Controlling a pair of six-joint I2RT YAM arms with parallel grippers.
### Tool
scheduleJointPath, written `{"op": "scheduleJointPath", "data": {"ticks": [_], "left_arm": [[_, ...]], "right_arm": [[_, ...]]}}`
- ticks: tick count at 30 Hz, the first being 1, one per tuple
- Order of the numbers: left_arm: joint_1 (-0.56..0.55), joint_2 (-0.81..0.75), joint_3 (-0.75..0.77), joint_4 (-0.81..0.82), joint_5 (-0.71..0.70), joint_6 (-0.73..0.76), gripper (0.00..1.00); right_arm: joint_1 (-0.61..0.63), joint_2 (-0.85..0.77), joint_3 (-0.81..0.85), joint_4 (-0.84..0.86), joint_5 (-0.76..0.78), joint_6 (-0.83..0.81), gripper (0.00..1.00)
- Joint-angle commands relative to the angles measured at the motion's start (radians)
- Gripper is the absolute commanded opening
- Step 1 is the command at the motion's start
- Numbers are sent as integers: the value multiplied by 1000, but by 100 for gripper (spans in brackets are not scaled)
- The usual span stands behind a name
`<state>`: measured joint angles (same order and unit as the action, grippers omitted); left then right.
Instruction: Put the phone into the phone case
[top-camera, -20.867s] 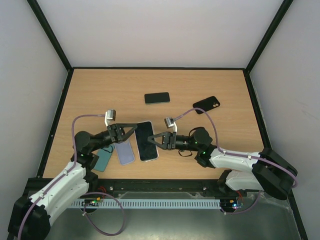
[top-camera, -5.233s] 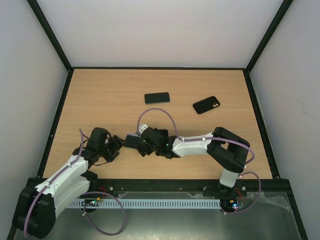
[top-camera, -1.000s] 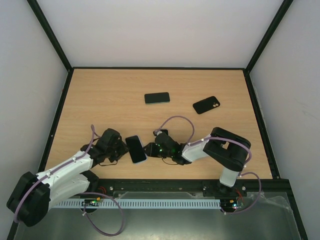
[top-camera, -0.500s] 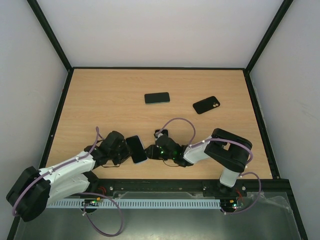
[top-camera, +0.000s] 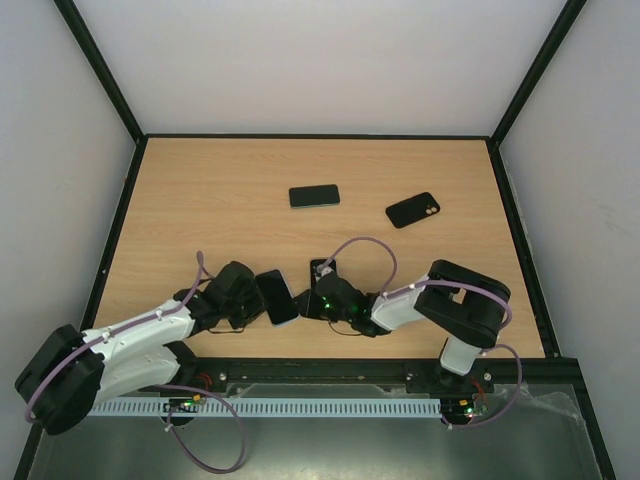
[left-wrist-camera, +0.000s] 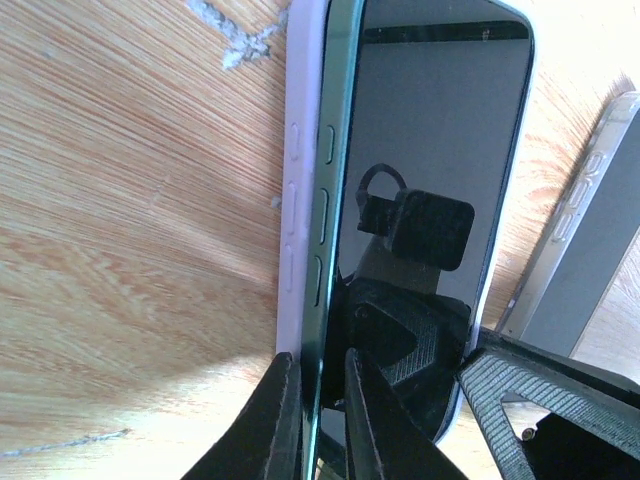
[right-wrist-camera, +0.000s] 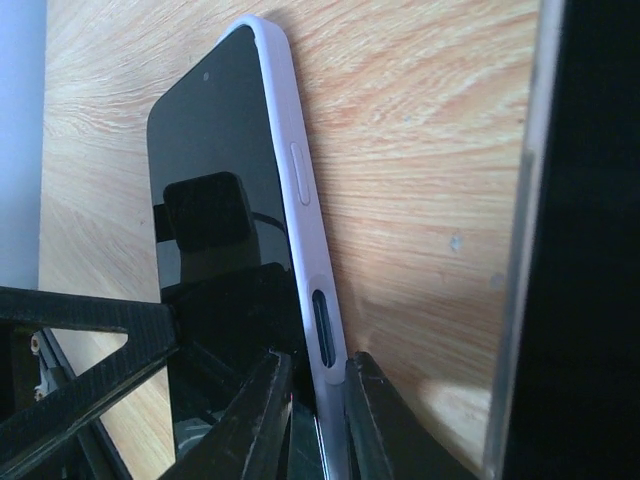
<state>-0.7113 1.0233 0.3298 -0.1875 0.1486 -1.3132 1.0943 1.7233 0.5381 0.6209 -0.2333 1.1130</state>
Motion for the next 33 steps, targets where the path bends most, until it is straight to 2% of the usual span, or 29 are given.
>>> {"op": "scheduleJointPath", "data": {"ticks": [1, 5, 7, 13, 18, 24, 27, 30, 33], "left_arm": [[-16, 17, 12, 33, 3, -30, 8], [-16, -7, 31, -39, -13, -8, 25], [-16, -24, 30, -68, -14, -3, 28], [-22, -62, 0, -79, 26, -13, 28], [-32, -77, -6, -66, 26, -28, 20], [-33, -57, -7, -54, 16, -28, 19], [-34, -49, -8, -54, 8, -25, 19], [-34, -51, -11, -59, 3, -24, 19], [-33, -57, -12, -62, -2, -26, 19]], "right_arm": [[46, -75, -27, 81, -36, 57, 16], [46, -91, -49, 79, -12, 66, 16], [47, -82, -55, 82, -8, 69, 16], [46, -59, -61, 101, -11, 73, 16], [46, -50, -60, 103, -11, 73, 16], [46, -54, -71, 95, 5, 72, 16], [47, -92, -60, 24, 47, 40, 18], [46, -132, -39, -80, 105, -2, 25], [46, -130, -31, -111, 116, -13, 26]]}}
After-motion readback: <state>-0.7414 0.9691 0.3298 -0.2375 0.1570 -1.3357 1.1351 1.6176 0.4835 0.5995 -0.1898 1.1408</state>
